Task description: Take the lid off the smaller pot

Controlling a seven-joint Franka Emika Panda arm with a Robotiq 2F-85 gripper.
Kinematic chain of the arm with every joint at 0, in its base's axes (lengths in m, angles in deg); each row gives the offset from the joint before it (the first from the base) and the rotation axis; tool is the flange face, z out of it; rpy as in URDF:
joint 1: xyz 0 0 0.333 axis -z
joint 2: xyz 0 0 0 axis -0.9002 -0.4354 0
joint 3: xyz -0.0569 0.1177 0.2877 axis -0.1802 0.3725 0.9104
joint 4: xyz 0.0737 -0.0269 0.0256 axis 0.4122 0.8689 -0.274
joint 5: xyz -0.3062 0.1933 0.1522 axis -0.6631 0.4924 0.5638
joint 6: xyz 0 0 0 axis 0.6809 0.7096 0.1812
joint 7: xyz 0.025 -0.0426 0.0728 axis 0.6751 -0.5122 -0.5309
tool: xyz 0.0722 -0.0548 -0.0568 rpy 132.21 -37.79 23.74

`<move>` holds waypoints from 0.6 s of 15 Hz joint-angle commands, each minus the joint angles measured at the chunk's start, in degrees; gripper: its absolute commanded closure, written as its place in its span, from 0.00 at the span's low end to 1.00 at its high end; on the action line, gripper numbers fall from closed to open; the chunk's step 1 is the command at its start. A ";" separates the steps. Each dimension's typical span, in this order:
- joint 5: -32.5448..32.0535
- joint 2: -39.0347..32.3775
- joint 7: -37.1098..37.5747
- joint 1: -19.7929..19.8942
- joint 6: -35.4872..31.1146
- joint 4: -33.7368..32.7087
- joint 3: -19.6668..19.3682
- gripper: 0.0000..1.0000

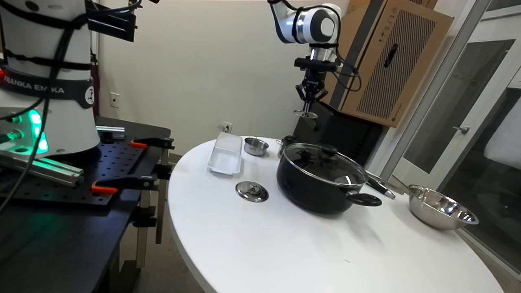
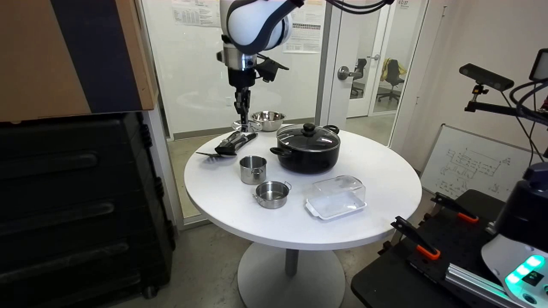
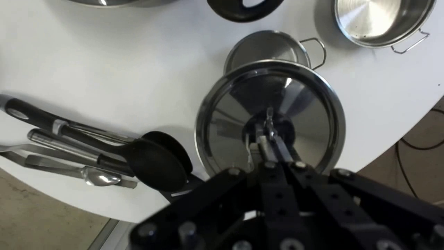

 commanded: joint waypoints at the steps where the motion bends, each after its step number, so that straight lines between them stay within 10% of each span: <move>1: 3.46 11.52 -1.18 4.23 -4.51 13.50 0.63 1.00; 9: 13.19 29.67 1.41 11.47 -11.35 36.38 -2.90 1.00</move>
